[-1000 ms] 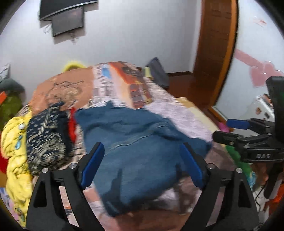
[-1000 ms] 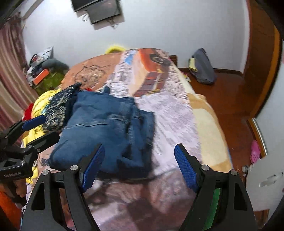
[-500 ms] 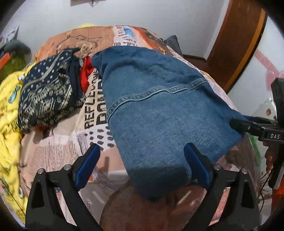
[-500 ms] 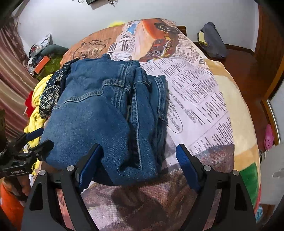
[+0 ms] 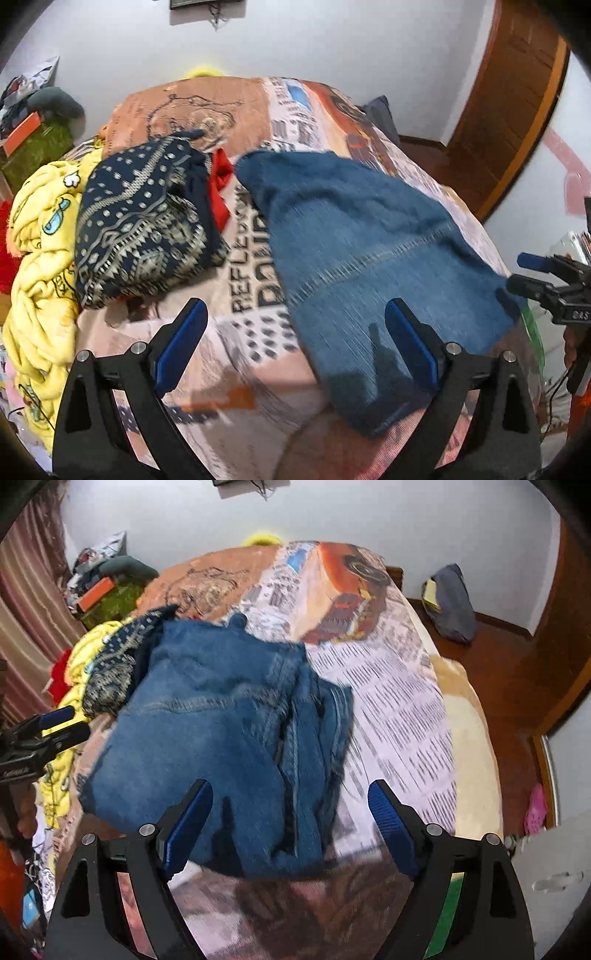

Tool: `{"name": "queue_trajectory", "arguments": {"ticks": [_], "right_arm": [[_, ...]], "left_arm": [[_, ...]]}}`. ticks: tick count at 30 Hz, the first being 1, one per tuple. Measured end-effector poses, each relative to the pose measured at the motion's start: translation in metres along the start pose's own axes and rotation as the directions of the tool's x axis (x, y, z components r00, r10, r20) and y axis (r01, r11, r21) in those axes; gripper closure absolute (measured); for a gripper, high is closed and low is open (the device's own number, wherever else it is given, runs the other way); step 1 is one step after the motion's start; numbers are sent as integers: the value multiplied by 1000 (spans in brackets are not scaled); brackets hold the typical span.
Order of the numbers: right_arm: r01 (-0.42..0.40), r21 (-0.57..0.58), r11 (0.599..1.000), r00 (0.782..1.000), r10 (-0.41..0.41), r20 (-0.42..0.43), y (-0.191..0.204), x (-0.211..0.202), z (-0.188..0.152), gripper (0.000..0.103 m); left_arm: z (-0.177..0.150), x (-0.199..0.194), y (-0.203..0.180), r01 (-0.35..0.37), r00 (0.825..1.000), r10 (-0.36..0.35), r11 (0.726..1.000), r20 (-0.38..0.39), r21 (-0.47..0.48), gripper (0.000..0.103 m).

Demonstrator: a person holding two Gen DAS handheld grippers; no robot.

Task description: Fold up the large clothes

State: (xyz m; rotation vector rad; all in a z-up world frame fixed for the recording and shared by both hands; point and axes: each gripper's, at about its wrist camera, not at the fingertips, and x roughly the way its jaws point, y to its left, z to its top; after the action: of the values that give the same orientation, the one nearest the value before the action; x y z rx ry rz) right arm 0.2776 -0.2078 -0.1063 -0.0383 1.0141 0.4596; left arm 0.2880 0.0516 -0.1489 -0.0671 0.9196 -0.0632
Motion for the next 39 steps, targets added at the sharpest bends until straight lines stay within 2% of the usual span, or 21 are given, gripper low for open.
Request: {"name": "queue_trajectory", "arguments": {"ticks": [4, 7, 12, 13, 16, 19, 22, 26, 28, 29, 30, 34, 36, 39], "right_arm": [[-92, 37, 995, 996, 93, -18, -5, 15, 17, 19], [-161, 80, 984, 984, 167, -67, -12, 39, 26, 19], [-203, 190, 961, 955, 237, -180, -35, 86, 32, 19], [-206, 206, 957, 950, 246, -192, -40, 92, 33, 19], [-280, 265, 923, 915, 340, -216, -53, 109, 33, 16], [-323, 263, 909, 896, 384, -223, -58, 119, 32, 10], [-367, 258, 894, 879, 424, -219, -59, 125, 36, 9], [-371, 240, 897, 878, 423, -226, -54, 130, 45, 8], [-370, 222, 902, 878, 417, -235, -50, 131, 47, 8], [-367, 214, 905, 880, 413, -236, -48, 130, 47, 9], [-365, 213, 906, 882, 410, -233, -47, 129, 47, 11], [-384, 224, 896, 880, 429, -204, -44, 121, 45, 38], [-367, 216, 905, 892, 408, -195, -38, 115, 47, 46], [-336, 186, 923, 914, 368, -174, -27, 101, 52, 58]], "left_arm": [[12, 15, 16, 33, 999, -35, 998, -32, -59, 6], [16, 39, 25, 95, 989, -108, 988, -102, -125, 6], [12, 82, 29, 216, 943, -265, 949, -204, -231, 6], [12, 88, 31, 237, 934, -292, 938, -208, -254, 6], [14, 106, 35, 280, 909, -356, 907, -217, -314, 6], [16, 124, 37, 322, 880, -418, 875, -226, -363, 6], [21, 132, 37, 336, 876, -431, 868, -216, -366, 6], [30, 143, 36, 351, 871, -445, 860, -209, -371, 6], [35, 148, 33, 363, 866, -454, 858, -208, -362, 10], [39, 150, 29, 374, 861, -464, 855, -209, -359, 19], [41, 151, 27, 381, 856, -473, 851, -211, -361, 22], [46, 147, 21, 369, 871, -449, 865, -199, -340, 36], [52, 140, 17, 374, 874, -450, 864, -183, -336, 50], [63, 121, 17, 397, 872, -463, 859, -159, -324, 62]]}}
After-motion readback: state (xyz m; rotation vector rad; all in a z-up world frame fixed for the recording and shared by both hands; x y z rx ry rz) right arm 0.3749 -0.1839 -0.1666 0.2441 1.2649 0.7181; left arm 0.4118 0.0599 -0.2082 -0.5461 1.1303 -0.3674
